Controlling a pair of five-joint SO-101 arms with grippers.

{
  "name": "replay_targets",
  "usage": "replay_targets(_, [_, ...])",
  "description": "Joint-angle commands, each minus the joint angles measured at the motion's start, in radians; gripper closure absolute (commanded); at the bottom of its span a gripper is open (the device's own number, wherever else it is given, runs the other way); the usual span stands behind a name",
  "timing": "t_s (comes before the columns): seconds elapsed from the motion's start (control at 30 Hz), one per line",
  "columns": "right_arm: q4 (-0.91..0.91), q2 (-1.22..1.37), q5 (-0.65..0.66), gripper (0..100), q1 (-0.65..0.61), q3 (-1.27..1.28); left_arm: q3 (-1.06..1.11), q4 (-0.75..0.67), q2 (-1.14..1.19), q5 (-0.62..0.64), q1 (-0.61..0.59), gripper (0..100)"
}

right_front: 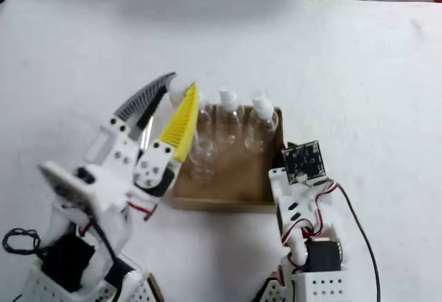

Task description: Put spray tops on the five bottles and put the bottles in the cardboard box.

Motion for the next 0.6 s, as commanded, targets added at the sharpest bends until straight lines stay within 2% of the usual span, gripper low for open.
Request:
replay_targets(0.0, [-0.062,-0.004,-0.003,98.2,0.012,0.003,0.012,-0.028,0.031,0.054,0.001,98])
replay_targets(0.47, [-0.059,-0.004,-0.003,98.2,0.022,0.017,0.08,-0.037,0.031,0.048,0.002,98])
replay_targets(0.57, [-0.062,-0.004,-0.003,98.2,0.022,0.021,0.12,-0.104,0.033,0.046,0.002,98])
